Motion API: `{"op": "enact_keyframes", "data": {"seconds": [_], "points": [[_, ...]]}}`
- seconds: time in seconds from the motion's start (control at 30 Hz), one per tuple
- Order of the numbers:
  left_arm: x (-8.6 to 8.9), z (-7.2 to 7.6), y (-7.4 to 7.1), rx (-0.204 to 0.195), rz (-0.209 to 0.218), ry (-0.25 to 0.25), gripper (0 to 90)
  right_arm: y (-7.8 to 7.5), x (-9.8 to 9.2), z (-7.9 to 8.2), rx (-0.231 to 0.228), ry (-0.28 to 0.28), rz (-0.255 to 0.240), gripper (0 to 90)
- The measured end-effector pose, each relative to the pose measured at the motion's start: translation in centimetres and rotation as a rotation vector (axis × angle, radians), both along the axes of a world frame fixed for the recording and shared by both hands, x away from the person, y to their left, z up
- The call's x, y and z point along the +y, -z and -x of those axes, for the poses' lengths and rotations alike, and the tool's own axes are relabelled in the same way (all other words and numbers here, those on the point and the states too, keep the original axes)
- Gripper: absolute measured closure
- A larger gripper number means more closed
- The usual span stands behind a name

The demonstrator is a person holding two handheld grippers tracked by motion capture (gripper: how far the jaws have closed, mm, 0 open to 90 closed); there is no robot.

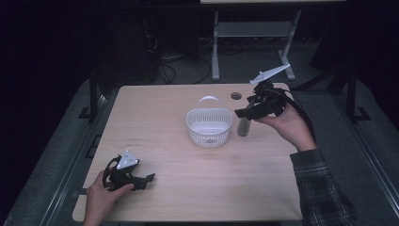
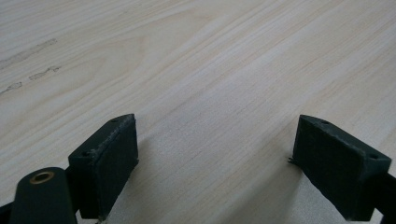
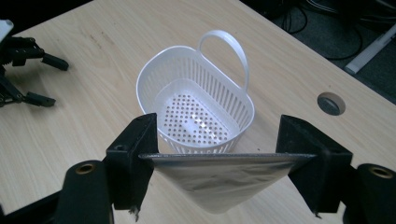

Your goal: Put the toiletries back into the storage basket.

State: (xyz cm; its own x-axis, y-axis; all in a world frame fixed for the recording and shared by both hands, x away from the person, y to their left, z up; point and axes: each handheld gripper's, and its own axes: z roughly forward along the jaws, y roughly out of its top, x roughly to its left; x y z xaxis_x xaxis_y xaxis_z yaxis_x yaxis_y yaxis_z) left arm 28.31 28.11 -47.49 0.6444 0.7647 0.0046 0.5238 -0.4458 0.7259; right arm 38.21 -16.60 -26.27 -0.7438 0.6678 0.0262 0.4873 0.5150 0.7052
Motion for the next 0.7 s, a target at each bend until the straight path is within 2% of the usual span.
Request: {"op": "enact_keyframes", "data": {"seconds": [0.7], "points": [[0.0,0.0,0.0,0.0,-0.001,0.001,13.1,-1.2,2.0,-0.9,-0.018,-0.013,-0.012,29.5]]}}
